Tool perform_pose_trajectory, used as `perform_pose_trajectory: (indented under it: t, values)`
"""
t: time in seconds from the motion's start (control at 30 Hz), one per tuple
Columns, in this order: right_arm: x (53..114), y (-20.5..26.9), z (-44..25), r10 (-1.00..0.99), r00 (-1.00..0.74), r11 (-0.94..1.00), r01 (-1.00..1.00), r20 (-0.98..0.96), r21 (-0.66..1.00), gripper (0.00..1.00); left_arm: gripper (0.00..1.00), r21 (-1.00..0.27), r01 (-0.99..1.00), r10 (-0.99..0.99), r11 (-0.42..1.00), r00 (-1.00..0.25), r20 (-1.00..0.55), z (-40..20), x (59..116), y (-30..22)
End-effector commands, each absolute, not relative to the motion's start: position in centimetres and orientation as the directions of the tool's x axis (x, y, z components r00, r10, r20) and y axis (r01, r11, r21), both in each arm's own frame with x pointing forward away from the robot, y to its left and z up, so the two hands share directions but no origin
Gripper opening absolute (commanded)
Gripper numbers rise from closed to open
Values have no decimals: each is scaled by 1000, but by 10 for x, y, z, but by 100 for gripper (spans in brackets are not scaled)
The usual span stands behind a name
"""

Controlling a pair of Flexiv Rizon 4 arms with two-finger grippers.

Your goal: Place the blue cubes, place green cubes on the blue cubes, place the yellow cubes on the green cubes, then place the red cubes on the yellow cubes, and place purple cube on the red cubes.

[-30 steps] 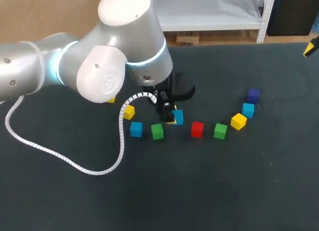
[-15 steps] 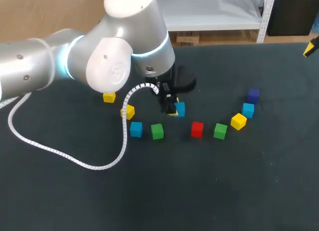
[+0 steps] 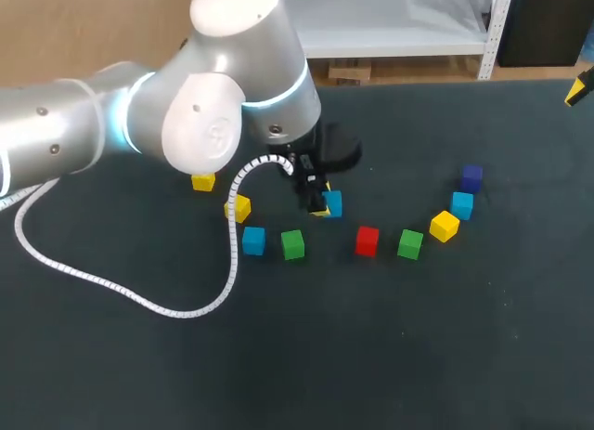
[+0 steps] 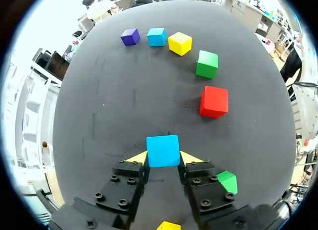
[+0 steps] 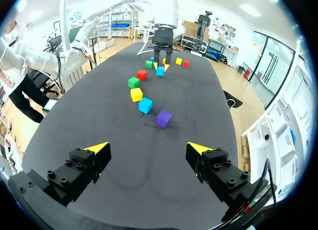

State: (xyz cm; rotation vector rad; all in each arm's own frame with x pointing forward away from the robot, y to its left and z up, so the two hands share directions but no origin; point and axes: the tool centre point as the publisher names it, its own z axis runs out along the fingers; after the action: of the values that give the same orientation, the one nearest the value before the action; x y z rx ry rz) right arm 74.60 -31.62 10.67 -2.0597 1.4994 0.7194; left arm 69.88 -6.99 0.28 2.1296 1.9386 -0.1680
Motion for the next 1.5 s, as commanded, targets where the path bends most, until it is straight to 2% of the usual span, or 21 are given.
perform_pose_trajectory:
  t: [0.03,0.77,0.9,1.1,1.23,1.47,1.5]
  values:
    - [746,-316,107,-699,258,-277,-957,-666,-81,100,0,108,991,961,-79,105,-256,1,700,-72]
    - [746,-316,107,-699,258,-277,-957,-666,-81,100,0,102,991,964,-82,105,-246,0,702,-70]
    - [746,-316,107,-699,258,-277,-957,-666,-81,100,6,102,991,964,-83,106,-245,0,703,-69]
    - [746,-316,107,-699,258,-277,-957,-666,-81,100,11,102,991,963,-86,109,-246,0,705,-70]
    - [746,-316,107,-699,258,-277,-957,-666,-81,100,9,103,991,962,-91,114,-248,0,705,-71]
    - [746,-316,107,-699,258,-277,-957,-666,-81,100,23,99,991,961,-95,117,-249,-1,704,-72]
    - [746,-316,107,-699,258,-277,-957,-666,-81,100,27,98,991,961,-95,117,-249,-1,704,-72]
